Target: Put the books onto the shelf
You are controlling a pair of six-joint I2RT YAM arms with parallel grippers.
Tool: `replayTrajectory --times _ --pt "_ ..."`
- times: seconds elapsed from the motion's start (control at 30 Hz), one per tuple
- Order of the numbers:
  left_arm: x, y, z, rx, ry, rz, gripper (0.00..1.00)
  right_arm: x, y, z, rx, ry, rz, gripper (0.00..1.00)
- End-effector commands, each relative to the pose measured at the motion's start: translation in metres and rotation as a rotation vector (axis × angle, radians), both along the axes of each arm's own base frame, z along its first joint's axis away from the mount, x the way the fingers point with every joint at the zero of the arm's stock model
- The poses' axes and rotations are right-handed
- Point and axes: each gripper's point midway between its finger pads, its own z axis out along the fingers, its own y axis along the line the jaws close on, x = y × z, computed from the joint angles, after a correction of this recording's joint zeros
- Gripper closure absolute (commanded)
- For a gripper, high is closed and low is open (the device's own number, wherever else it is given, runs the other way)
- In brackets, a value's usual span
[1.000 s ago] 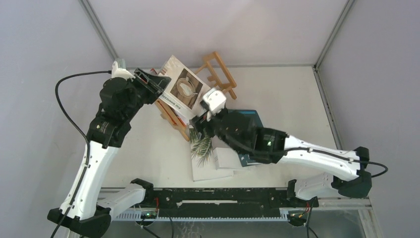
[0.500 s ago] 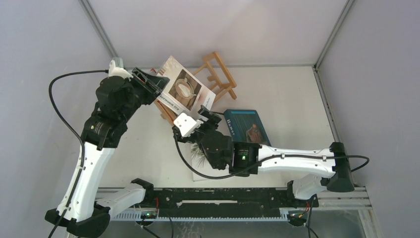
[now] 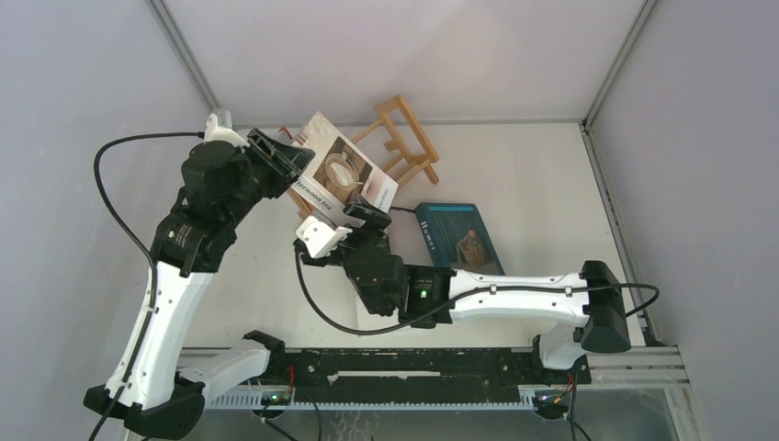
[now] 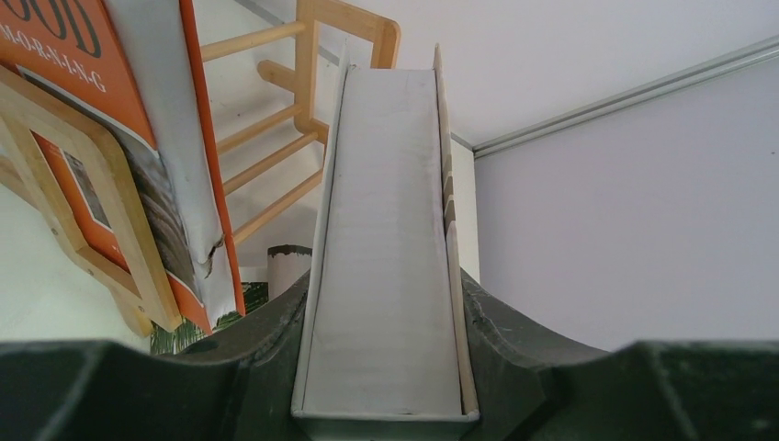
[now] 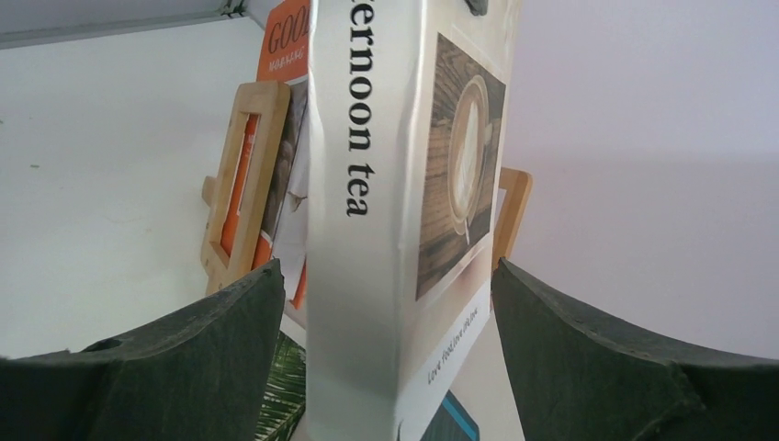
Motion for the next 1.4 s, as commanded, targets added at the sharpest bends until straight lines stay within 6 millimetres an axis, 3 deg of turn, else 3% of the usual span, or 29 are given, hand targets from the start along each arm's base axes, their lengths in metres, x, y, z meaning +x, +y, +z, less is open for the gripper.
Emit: replayTrajectory --times 0.0,0.4,0.87,1.37 --pt "-0.007 0.0 0.043 -0.025 -0.113 -0.018 0.68 0.008 0.002 0.025 0.053 -0.043 -0.045 0.11" --pt "-0.013 -0.001 0.043 -0.009 -0.101 -0.038 0.68 0.039 -0.004 0.028 0.03 -0.123 -0.171 0.14" --pt "-0.014 0.0 0.038 0.01 -0.091 -0.041 0.65 0.054 -0.01 0.029 0.05 -0.125 -0.187 0.34" --pt "-0.013 0.005 0.038 0.019 -0.093 -0.02 0.37 0.059 -0.032 0.035 0.151 -0.057 -0.156 0.45"
